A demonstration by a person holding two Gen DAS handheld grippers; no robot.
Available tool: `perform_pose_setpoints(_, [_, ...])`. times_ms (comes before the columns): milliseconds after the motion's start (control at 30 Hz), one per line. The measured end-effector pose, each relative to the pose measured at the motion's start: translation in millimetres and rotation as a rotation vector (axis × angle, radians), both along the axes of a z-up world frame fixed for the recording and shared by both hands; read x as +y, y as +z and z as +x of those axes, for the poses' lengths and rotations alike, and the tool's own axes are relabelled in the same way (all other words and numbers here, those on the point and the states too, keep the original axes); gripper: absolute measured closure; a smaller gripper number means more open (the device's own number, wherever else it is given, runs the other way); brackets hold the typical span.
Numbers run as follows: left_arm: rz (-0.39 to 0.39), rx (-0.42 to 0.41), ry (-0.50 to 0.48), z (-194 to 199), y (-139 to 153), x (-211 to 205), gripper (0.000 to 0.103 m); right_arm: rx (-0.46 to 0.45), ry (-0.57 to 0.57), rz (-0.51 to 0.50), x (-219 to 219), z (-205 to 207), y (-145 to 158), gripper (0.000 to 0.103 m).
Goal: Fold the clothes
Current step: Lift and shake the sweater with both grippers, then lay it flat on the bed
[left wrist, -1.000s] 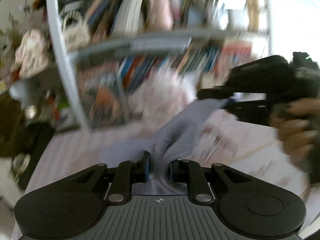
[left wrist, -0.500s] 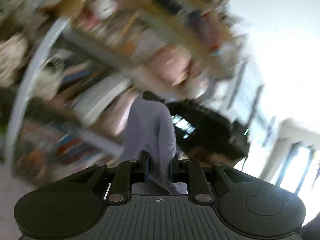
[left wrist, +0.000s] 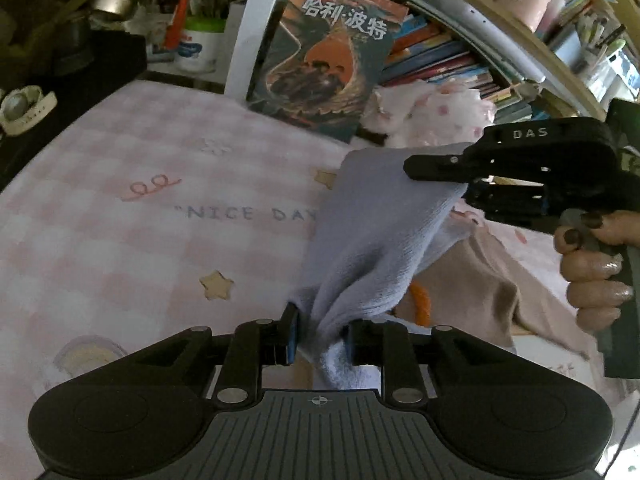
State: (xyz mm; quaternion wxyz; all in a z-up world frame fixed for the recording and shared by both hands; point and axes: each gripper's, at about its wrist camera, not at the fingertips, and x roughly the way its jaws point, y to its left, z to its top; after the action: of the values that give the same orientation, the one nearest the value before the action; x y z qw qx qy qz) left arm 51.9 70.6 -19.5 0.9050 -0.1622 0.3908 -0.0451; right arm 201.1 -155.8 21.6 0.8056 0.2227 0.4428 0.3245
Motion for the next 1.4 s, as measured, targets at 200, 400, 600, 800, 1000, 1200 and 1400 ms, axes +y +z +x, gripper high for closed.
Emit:
perform_pose_setpoints(200, [0.042,-0.009,0.001,16,-10,15,0.077,-0.093,0.005,-0.057,-3,-15,7,0.068])
perform_pose_setpoints(400, [0.153,-0.044,0.006,10,3,15,0.063,-0.114,-0.089,-0.223,-59,-52,-11,0.067])
perform_pose_setpoints(600, [0.302,-0.132,-0.011,-21,29,-9,0.052,-0.066,-0.189,-0.332,-118,-97,-40,0.061])
perform_pose_setpoints(800, [0.307,-0.246,-0.029,-36,58,-41,0.038,-0.034,-0.177,-0.356,-131,-129,-58,0.058])
perform_pose_setpoints(1000, [0.284,-0.285,-0.184,-38,68,-92,0.036,-0.011,-0.13,-0.345,-125,-138,-66,0.058])
perform_pose_setpoints(1200, [0.5,-0.273,-0.325,-15,46,-150,0.037,-0.016,-0.073,-0.337,-112,-137,-70,0.058])
perform_pose_setpoints(1400, [0.662,-0.246,-0.301,21,31,-161,0.037,-0.082,-0.033,-0.389,-91,-125,-73,0.062])
